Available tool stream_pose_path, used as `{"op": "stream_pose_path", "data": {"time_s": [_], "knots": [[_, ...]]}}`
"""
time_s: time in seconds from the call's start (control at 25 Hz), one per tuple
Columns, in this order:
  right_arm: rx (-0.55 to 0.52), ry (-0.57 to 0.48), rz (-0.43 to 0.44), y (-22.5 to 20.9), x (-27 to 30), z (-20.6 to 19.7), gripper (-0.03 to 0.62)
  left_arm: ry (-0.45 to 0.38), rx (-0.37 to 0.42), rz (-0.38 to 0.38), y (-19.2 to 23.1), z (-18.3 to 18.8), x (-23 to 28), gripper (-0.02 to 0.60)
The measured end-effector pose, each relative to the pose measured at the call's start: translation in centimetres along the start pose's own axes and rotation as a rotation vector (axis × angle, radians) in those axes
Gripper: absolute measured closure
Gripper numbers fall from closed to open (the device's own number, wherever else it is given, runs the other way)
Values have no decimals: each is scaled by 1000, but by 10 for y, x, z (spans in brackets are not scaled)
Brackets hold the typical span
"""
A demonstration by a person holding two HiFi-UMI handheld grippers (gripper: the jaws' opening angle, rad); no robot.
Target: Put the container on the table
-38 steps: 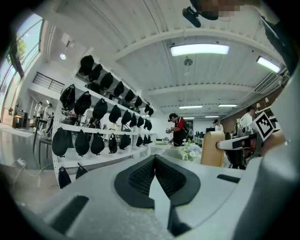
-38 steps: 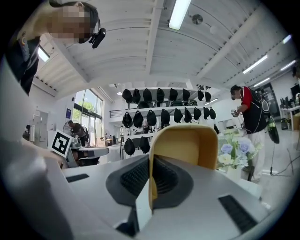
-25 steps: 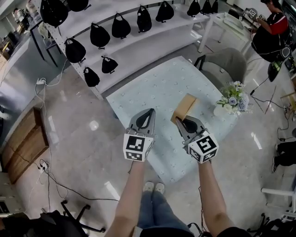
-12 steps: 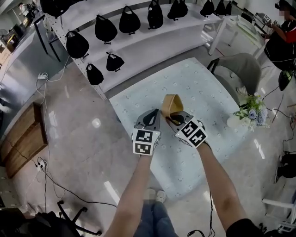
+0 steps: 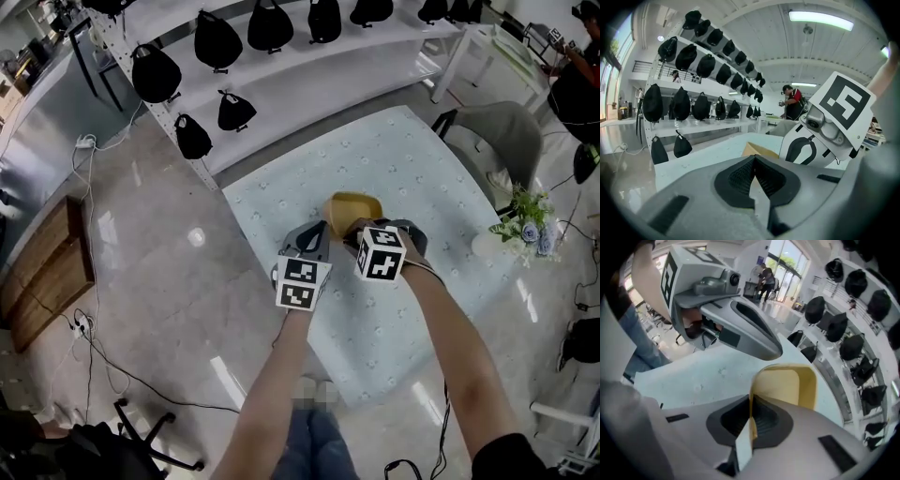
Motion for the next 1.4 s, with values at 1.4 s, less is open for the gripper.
{"op": "stream_pose_path", "data": {"time_s": [1.4], "knots": [[49,-100,16,7,5,10,500,46,-20,8,-7,-31,-17,580]]}}
Point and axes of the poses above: the fingertips, and each gripper's own axes: x forward along the fingers, y to its left, z out of its top, the point moved 1 cm from there along -x, backward along the fingers, and after that the axes turned 1 degree about -z, right-handed, at the moved point
